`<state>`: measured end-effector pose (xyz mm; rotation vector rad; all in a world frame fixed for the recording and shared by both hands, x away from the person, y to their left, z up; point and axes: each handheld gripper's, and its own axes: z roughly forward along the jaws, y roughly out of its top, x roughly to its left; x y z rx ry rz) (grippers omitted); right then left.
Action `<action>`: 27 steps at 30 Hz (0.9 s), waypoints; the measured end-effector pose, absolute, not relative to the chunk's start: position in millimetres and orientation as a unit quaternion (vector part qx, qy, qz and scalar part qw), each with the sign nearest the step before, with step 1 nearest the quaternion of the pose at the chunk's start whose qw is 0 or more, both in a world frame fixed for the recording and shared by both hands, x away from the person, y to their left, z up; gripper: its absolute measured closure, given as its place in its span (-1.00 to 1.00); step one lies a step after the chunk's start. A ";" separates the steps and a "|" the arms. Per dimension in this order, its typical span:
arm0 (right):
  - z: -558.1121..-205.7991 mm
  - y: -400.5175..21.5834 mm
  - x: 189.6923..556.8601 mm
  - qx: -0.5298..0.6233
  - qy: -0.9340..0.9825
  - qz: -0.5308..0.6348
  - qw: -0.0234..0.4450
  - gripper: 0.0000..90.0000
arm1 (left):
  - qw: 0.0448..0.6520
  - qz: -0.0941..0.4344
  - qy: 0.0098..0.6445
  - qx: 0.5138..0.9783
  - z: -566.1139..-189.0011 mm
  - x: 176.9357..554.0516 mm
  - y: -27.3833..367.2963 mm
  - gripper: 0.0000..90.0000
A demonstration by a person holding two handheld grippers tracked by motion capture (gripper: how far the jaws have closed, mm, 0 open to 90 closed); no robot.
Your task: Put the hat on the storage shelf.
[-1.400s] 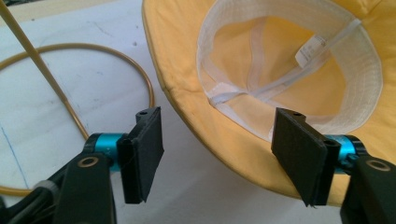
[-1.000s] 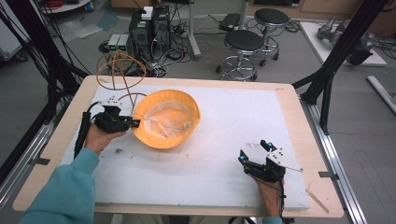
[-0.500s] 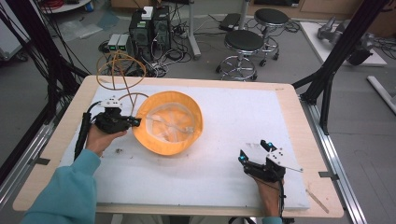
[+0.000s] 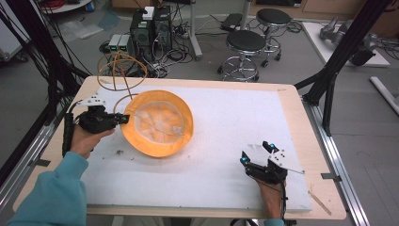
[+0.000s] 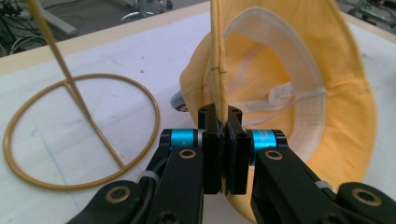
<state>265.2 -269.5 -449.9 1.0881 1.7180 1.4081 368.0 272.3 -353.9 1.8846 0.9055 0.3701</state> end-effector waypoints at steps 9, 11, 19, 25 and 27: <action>-450.0 -269.8 265.5 0.415 0.656 0.537 0.330 -0.77 | 0.479 0.179 0.362 0.779 -335.9 358.9 283.8 0.93; -449.9 -269.7 265.5 0.415 0.656 0.537 0.331 -0.77 | 0.483 0.190 0.371 0.770 -332.9 358.1 288.6 0.93; -450.0 -269.6 265.6 0.416 0.656 0.537 0.329 -0.77 | 0.465 0.208 0.376 0.774 -315.0 360.9 296.1 0.93; -449.9 -269.8 265.7 0.417 0.655 0.537 0.330 -0.77 | 0.445 0.233 0.368 0.782 -296.7 362.7 291.7 0.93; -449.9 -270.0 265.7 0.417 0.656 0.537 0.329 -0.77 | 0.439 0.243 0.363 0.785 -292.2 361.3 289.7 0.93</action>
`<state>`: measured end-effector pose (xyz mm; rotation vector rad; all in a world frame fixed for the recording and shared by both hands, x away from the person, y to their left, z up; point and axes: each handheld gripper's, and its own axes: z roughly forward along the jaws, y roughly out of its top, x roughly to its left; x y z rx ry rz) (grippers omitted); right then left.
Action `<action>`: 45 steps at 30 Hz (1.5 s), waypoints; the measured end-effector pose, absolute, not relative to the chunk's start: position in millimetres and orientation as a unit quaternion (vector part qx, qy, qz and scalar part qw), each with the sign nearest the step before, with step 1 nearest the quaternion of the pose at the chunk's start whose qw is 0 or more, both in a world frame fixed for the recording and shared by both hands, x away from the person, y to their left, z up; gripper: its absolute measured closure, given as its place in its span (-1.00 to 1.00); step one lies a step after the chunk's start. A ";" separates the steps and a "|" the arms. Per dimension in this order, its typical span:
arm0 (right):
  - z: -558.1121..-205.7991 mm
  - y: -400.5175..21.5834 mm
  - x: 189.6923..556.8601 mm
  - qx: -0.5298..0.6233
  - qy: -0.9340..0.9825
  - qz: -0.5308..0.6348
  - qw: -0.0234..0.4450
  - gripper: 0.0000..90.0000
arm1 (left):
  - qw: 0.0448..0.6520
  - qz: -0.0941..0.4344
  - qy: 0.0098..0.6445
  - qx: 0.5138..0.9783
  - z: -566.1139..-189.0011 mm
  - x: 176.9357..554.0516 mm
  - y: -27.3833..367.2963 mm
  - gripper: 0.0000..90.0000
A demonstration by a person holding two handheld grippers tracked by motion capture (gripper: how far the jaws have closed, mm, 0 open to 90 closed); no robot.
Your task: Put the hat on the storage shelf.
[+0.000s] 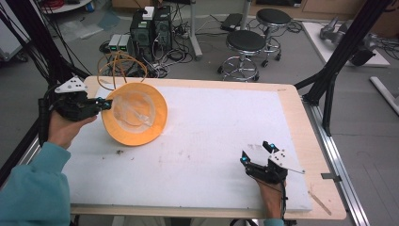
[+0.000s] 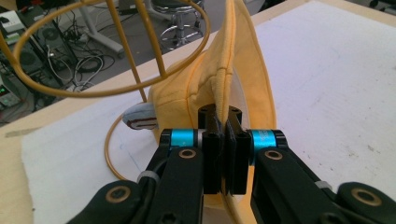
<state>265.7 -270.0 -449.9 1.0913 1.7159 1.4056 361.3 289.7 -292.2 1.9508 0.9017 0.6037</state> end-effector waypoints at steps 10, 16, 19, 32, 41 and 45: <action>-449.9 -269.6 265.6 0.416 0.656 0.536 0.329 -0.77 | 0.421 0.232 0.347 0.805 -306.6 358.0 269.0 0.93; -449.8 -269.6 265.7 0.417 0.657 0.536 0.329 -0.77 | 0.440 0.206 0.342 0.804 -304.0 349.5 257.2 0.93; -449.9 -269.2 265.6 0.417 0.657 0.535 0.330 -0.77 | 0.449 0.188 0.339 0.805 -304.2 343.8 246.9 0.93; -449.9 -269.7 265.6 0.417 0.656 0.536 0.330 -0.77 | 0.493 0.122 0.301 0.807 -309.6 329.1 189.4 0.92; -449.8 -270.1 265.7 0.418 0.655 0.538 0.328 -0.77 | 0.509 0.090 0.274 0.811 -315.3 327.0 155.7 0.89; -449.9 -270.2 265.6 0.418 0.655 0.538 0.327 -0.77 | 0.515 0.071 0.264 0.812 -318.7 326.1 141.7 0.83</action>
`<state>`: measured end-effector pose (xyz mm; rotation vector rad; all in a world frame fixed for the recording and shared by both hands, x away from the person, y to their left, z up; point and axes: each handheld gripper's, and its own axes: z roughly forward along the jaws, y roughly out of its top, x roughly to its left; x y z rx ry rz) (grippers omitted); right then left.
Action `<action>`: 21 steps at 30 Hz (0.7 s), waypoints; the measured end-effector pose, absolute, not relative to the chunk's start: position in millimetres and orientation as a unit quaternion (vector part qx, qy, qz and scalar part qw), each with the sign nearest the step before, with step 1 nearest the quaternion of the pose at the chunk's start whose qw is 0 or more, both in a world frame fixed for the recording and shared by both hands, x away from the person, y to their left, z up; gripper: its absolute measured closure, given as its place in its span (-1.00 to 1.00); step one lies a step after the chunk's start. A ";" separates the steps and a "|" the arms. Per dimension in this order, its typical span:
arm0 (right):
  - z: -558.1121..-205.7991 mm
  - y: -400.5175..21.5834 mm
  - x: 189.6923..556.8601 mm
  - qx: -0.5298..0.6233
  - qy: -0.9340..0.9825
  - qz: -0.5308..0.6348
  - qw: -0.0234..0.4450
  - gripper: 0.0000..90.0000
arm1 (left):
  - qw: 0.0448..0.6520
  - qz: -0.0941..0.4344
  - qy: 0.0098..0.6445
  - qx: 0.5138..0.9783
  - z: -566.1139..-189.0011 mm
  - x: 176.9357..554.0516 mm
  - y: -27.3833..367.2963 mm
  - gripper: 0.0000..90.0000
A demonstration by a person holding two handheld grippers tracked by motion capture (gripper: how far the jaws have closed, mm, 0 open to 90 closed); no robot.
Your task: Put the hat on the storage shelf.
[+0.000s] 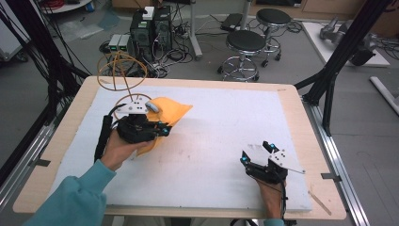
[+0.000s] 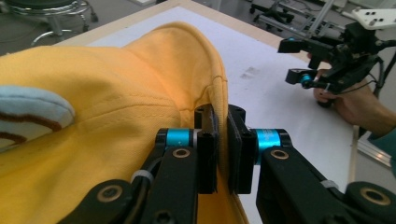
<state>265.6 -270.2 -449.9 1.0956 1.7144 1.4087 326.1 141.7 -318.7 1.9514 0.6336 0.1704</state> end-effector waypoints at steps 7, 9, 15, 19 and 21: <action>-449.9 -270.5 265.1 0.420 0.653 0.539 0.327 -0.77 | 0.525 0.040 0.246 0.814 -324.7 322.6 121.0 0.52; -449.9 -270.7 265.1 0.420 0.653 0.540 0.327 -0.77 | 0.532 0.037 0.239 0.812 -324.9 320.6 116.9 0.32; -450.0 -270.9 265.2 0.419 0.652 0.542 0.326 -0.77 | 0.524 0.045 0.238 0.816 -326.2 319.1 109.8 -0.35; -450.0 -270.9 265.0 0.419 0.652 0.542 0.326 -0.77 | 0.528 0.060 0.235 0.814 -326.2 318.7 110.3 -0.60; -450.0 -270.9 265.0 0.419 0.652 0.542 0.326 -0.77 | 0.534 0.067 0.231 0.811 -325.8 318.7 111.9 -0.64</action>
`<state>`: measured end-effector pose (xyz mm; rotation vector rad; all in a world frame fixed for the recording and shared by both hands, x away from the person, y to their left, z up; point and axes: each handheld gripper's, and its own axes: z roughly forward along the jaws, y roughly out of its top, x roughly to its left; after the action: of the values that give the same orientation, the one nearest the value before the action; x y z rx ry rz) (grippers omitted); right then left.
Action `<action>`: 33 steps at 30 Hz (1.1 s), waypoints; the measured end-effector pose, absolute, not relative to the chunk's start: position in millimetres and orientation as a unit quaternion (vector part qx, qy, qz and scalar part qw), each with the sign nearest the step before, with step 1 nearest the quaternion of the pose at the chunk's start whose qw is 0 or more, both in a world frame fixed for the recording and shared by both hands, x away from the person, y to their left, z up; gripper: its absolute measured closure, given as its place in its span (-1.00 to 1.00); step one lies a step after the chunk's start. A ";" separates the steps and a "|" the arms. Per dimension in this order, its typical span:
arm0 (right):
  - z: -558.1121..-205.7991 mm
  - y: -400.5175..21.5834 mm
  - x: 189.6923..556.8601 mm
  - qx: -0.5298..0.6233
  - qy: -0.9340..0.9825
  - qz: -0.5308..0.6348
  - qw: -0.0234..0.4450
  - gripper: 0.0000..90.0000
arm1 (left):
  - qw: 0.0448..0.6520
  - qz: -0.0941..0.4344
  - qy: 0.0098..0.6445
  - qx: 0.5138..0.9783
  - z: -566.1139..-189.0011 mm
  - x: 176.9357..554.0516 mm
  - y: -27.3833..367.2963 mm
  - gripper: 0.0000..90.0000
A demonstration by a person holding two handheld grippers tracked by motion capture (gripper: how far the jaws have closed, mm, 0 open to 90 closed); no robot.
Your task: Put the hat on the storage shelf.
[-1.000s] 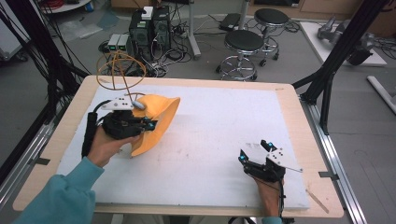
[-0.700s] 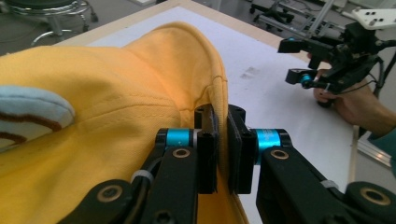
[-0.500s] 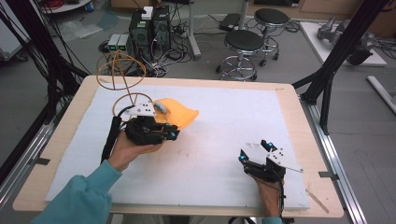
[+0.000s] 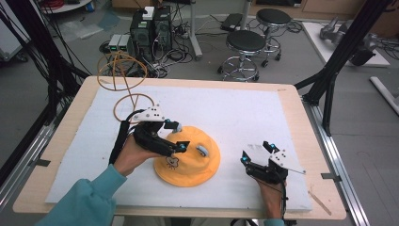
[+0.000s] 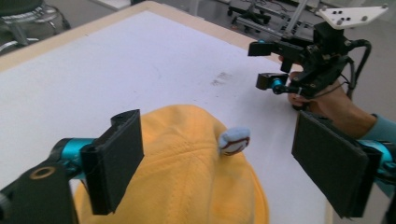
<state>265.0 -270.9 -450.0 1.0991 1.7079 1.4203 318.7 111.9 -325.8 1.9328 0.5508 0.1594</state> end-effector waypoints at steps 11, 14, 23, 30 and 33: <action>-450.0 -270.7 265.0 0.419 0.653 0.541 0.326 -0.77 | 0.507 0.127 0.231 0.821 -337.8 311.9 122.4 -0.75; -450.0 -270.5 265.1 0.419 0.652 0.541 0.326 -0.77 | 0.501 0.127 0.245 0.820 -350.3 310.0 127.4 -0.75; -450.0 -270.5 265.1 0.416 0.654 0.540 0.329 -0.77 | 0.476 0.130 0.257 0.831 -384.9 305.0 130.7 -0.74; -450.0 -270.4 265.1 0.416 0.653 0.540 0.329 -0.77 | 0.466 0.120 0.264 0.836 -388.5 305.7 129.7 -0.69; -450.0 -270.5 265.1 0.416 0.654 0.540 0.329 -0.77 | 0.463 0.111 0.263 0.839 -389.6 306.6 129.3 -0.55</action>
<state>265.1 -270.5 -450.0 1.0874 1.7106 1.4124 306.6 129.3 -389.6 2.0619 0.6471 0.2733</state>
